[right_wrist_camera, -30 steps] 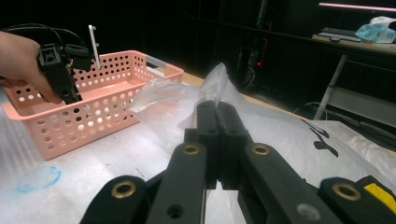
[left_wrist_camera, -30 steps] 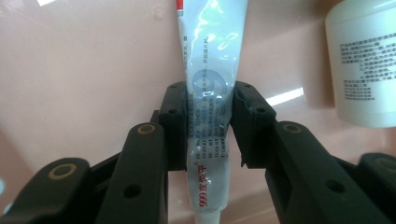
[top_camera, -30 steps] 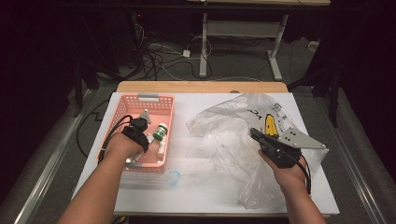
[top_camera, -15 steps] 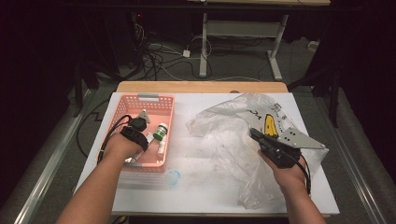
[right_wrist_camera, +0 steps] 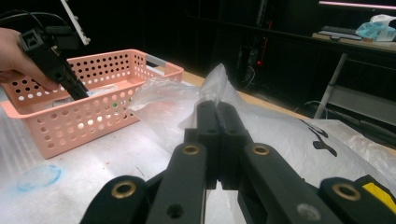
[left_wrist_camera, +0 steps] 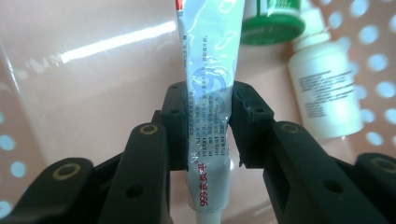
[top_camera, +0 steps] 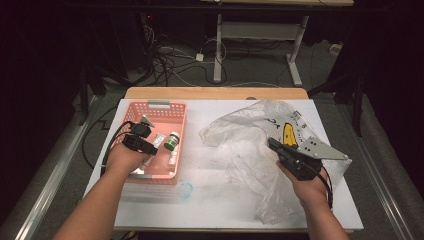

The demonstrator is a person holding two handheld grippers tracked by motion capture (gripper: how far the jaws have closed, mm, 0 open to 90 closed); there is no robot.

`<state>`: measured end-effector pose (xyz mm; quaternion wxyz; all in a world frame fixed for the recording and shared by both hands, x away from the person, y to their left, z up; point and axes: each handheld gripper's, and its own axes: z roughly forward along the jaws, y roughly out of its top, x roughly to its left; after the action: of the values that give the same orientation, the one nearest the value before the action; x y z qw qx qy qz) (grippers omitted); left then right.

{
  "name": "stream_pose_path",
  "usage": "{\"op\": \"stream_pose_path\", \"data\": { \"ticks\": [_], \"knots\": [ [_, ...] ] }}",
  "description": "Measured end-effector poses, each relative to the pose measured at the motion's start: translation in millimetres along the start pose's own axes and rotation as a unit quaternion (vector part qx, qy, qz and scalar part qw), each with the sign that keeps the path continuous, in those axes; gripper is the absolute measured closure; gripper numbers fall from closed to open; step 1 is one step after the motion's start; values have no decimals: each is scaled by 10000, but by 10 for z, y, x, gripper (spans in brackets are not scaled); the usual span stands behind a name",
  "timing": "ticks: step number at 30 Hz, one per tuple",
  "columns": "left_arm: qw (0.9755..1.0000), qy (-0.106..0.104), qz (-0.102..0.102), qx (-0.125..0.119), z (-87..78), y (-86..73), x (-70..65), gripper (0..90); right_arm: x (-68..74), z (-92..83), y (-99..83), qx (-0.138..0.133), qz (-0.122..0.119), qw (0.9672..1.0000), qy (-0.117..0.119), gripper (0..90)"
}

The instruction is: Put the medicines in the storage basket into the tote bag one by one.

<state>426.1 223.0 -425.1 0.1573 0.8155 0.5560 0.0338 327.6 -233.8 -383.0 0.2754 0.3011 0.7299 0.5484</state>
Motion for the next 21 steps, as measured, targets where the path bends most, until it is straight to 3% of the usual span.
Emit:
{"op": "stream_pose_path", "data": {
  "ticks": [4, 10, 13, 16, 19, 21],
  "knots": [
    [9992, -78, 53, -392, -57, -63, 17, 678, -3, -4, 1, -10, -3, 10000, -4, 900],
    [9959, -219, 145, -860, -121, -161, 24, 677, 5, 0, -3, 7, -26, 10000, -6, 900],
    [9934, -238, 186, -1104, -161, -201, 18, 678, 10, 1, -4, 10, -36, 10000, -1, 900],
    [9894, -261, 149, -1420, -209, -248, 13, 678, 10, -1, -1, -5, -48, 10000, -3, 900],
    [9849, -223, 250, -1697, -237, -301, -3, 678, 16, -6, 1, -12, -29, 10000, -11, 900],
    [9840, -196, 249, -1752, -235, -324, -2, 678, 16, -6, -1, -16, -40, 10000, -12, 900]
  ]
}}
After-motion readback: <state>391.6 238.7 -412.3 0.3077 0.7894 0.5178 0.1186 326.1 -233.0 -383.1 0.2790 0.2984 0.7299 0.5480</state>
